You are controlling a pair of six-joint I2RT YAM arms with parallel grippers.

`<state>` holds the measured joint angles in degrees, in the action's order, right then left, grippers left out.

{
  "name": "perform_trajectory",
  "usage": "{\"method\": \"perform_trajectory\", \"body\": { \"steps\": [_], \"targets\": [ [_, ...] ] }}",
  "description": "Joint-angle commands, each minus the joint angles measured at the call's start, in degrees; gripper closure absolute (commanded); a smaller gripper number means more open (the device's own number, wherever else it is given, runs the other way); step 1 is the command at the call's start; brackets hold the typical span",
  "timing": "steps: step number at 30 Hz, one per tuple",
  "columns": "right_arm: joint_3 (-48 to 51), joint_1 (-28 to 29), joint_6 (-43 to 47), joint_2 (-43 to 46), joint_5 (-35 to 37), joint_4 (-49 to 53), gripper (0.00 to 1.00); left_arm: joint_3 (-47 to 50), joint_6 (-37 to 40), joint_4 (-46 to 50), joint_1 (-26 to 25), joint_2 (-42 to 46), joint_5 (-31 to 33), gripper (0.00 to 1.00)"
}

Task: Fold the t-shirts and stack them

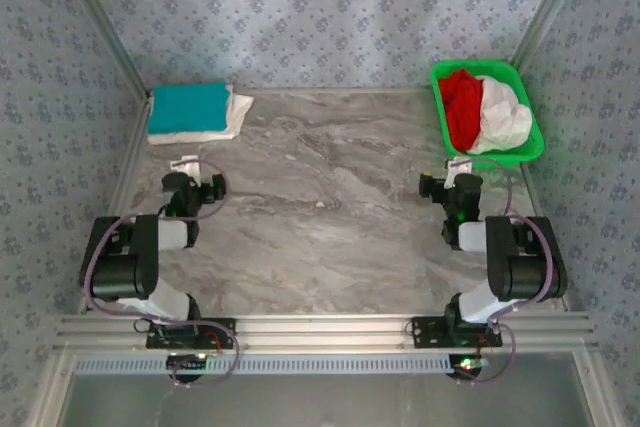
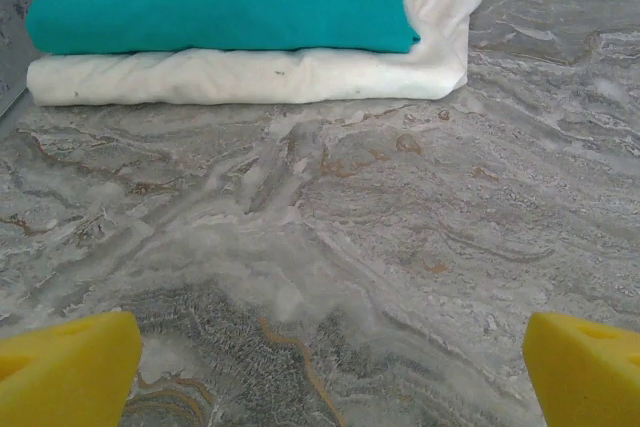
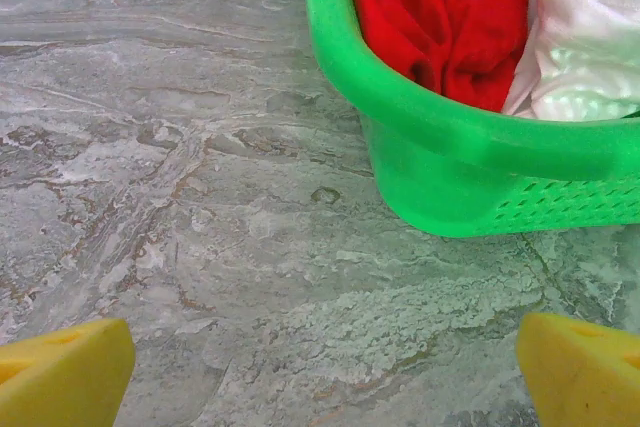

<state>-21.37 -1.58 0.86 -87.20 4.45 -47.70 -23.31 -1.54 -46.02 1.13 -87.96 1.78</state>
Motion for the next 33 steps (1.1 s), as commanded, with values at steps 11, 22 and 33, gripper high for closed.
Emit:
{"method": "perform_trajectory", "body": {
  "steps": [11, 22, 33],
  "targets": [
    [-1.2, -1.2, -0.2, -0.2, -4.8, 1.6, 0.00, -0.7, -0.5, -0.2, 1.0, 0.0, -1.7, 0.02],
    [-9.1, 2.0, -1.6, 14.7, 2.7, 24.8, 0.00, -4.4, 1.9, 15.5, -1.4, 12.4, -0.7, 0.02],
    [-57.4, -1.8, -19.4, 1.9, -16.9, 68.4, 0.39, -41.3, -3.6, 40.9, -21.8, 9.0, -5.0, 0.05]
  ]
}}
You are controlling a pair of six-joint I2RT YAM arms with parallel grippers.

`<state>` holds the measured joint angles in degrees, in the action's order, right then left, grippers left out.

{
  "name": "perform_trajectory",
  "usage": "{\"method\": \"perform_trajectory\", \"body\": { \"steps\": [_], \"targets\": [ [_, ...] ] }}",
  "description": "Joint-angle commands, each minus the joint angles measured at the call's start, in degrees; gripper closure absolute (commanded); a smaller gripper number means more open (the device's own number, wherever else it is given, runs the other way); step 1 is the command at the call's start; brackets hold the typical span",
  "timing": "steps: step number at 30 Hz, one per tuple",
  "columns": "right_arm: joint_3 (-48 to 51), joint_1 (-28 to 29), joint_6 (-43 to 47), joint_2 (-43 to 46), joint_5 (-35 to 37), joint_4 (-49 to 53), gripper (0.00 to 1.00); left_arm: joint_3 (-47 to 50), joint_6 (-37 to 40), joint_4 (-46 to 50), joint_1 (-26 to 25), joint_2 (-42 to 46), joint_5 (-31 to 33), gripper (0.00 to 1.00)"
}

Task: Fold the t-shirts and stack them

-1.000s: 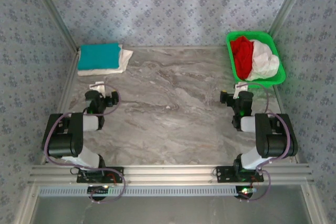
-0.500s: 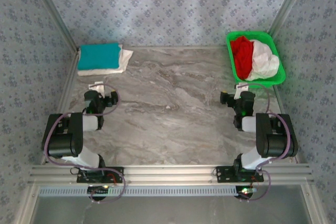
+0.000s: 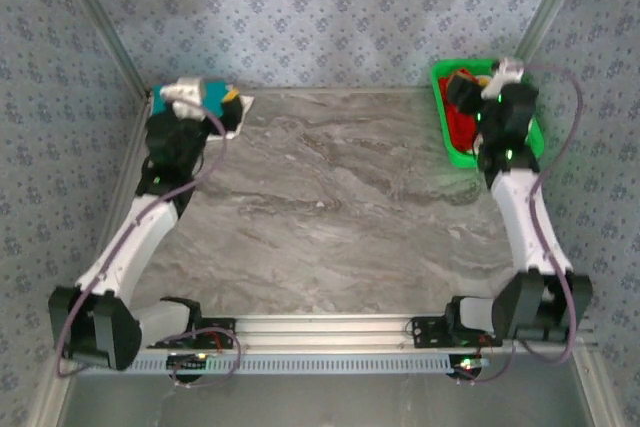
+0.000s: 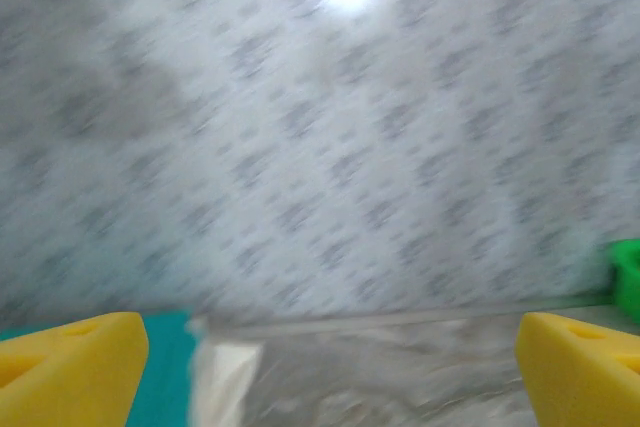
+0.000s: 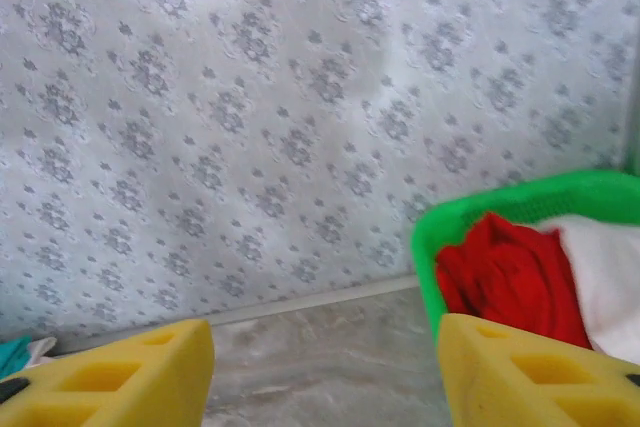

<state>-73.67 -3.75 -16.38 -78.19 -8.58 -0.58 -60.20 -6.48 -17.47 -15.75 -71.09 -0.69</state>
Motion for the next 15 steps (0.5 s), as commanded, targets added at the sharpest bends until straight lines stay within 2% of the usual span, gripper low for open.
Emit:
{"method": "perform_trajectory", "body": {
  "steps": [1, 4, 7, 10, 15],
  "targets": [
    [-8.0, 0.0, -2.4, -9.6, -3.4, 22.4, 0.38, -8.5, 1.5, 14.1, -6.9, -11.5, -3.5, 0.05],
    [-19.5, -1.0, -3.0, -17.7, -0.8, 31.3, 0.38, -21.0, 3.4, 21.6, -11.8, -21.3, -7.3, 0.04],
    [-28.3, -2.6, -1.1, -24.9, 0.4, 37.4, 0.37, -29.2, 5.6, 25.2, -16.0, -28.3, -7.6, 0.04],
    [-31.9, -5.0, -2.1, -29.1, 0.4, 38.6, 0.37, -33.0, 6.1, 25.3, -18.6, -32.8, -8.4, 0.03],
    [-40.1, -7.6, -1.3, -37.1, 1.2, 44.3, 0.37, -34.3, 4.3, 24.4, -20.2, -36.8, -9.5, 0.03]
  ]
}}
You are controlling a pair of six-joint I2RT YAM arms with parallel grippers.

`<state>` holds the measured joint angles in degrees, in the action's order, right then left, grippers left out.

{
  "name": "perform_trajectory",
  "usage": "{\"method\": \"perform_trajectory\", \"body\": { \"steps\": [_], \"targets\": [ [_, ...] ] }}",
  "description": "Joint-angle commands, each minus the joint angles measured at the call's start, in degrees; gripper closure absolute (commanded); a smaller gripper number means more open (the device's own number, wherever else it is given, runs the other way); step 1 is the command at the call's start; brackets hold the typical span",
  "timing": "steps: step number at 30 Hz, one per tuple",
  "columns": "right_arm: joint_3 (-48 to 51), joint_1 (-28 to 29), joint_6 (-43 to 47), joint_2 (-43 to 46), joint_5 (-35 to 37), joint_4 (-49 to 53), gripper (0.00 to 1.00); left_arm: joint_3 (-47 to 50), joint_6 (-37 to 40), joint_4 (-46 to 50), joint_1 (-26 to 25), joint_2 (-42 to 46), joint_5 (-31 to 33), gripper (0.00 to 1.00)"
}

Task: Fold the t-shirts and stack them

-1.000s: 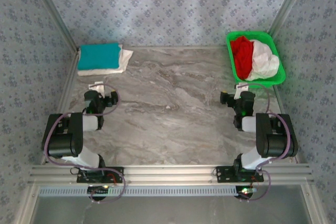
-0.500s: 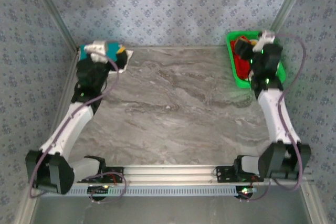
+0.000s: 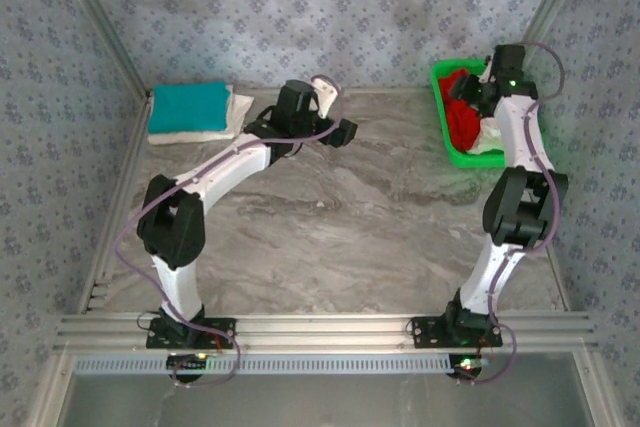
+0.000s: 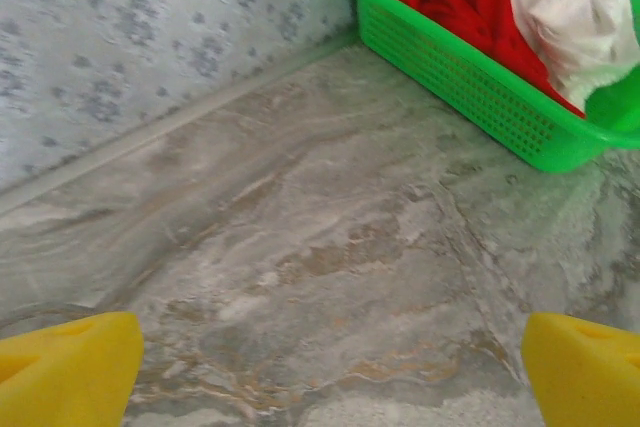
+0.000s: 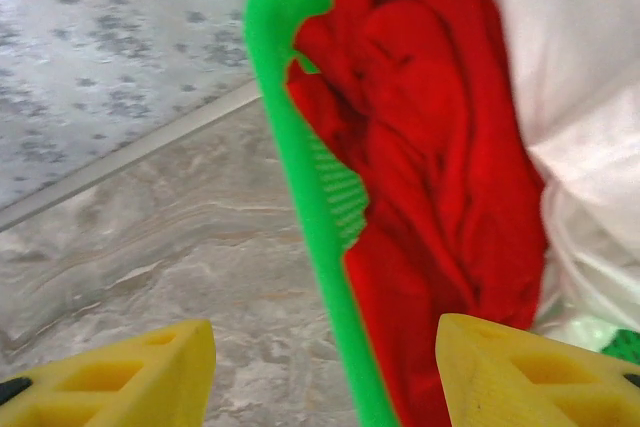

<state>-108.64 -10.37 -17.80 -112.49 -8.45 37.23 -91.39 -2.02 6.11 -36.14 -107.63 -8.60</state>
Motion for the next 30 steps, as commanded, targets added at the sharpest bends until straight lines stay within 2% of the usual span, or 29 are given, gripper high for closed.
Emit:
{"method": "perform_trajectory", "body": {
  "steps": [1, 7, 11, 15, 24, 27, 30],
  "targets": [
    [-6.5, -1.4, 0.7, -4.4, 1.2, 6.9, 0.36, -2.9, -0.4, 0.8, 0.1, -0.6, -1.6, 0.03],
    [-17.4, -2.8, 2.4, -13.6, 2.9, 12.5, 0.35, 0.7, -2.2, -0.5, 0.0, -0.5, -1.6, 0.03],
    [-20.0, -3.7, 3.2, -17.9, -1.6, 9.0, 0.36, 4.7, -3.2, -2.5, 0.0, 1.1, -1.1, 0.03],
    [-29.9, -2.7, 5.2, -24.7, -3.9, 15.2, 0.40, 7.2, -3.2, -2.6, 0.0, 2.1, 0.0, 0.03],
    [-31.2, -1.4, 3.1, -30.0, -4.9, 10.9, 0.45, 10.0, -4.5, -3.1, 0.0, 2.5, 1.0, 0.03],
    [-33.7, -1.6, 2.5, -33.0, -3.2, 11.7, 0.39, 10.5, -4.9, -3.6, -0.1, 3.0, 0.9, 0.03],
    [-34.5, -1.8, 1.5, -34.7, -1.7, 12.1, 0.38, 10.9, -5.0, -3.3, -0.1, 3.1, 0.8, 0.03]
  ]
}}
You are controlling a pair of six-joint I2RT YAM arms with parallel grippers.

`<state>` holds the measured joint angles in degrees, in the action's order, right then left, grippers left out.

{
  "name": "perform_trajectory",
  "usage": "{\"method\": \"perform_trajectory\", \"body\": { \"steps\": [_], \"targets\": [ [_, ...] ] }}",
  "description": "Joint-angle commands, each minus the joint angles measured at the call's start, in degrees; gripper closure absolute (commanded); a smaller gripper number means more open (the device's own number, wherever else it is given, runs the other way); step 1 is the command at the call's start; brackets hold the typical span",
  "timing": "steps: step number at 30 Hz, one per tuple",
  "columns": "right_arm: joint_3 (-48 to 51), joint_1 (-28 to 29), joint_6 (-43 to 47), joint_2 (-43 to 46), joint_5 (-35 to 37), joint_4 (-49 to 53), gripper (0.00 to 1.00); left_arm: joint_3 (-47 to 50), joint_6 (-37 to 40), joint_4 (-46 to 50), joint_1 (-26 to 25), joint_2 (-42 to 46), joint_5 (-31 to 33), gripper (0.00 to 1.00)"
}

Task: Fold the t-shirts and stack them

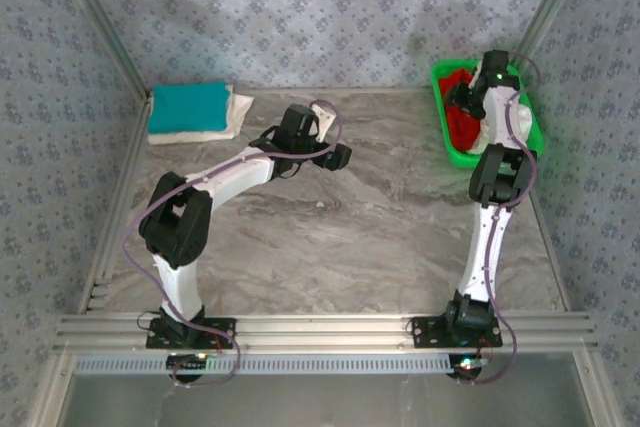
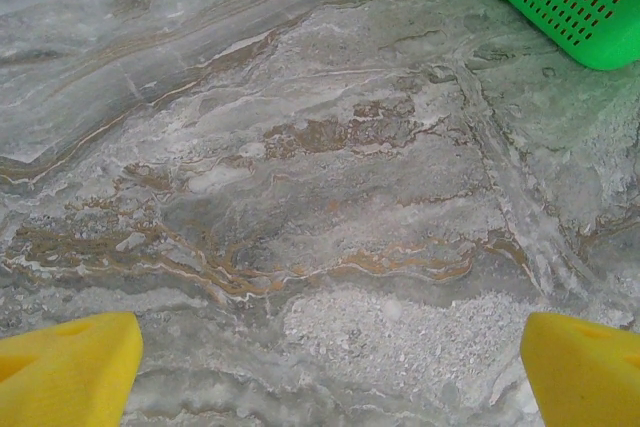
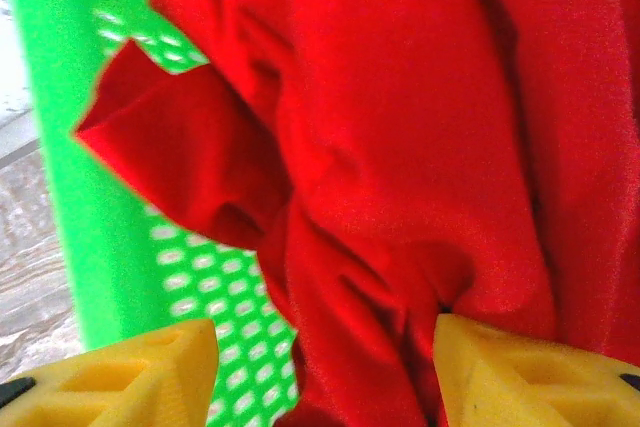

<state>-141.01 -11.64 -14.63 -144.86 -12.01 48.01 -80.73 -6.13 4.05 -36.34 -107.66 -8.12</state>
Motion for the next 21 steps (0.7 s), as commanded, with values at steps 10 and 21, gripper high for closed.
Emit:
{"method": "perform_trajectory", "body": {
  "steps": [10, 21],
  "targets": [
    [-3.8, -1.5, -3.8, -3.6, -1.1, -1.8, 0.85, 0.5, -1.5, -1.3, 0.1, 2.9, 0.6, 0.03],
    [-8.1, -1.2, -3.1, 5.3, -1.0, -0.8, 1.00, 0.5, -2.4, -1.9, 0.1, 3.4, 0.4, 0.03]
  ]
}}
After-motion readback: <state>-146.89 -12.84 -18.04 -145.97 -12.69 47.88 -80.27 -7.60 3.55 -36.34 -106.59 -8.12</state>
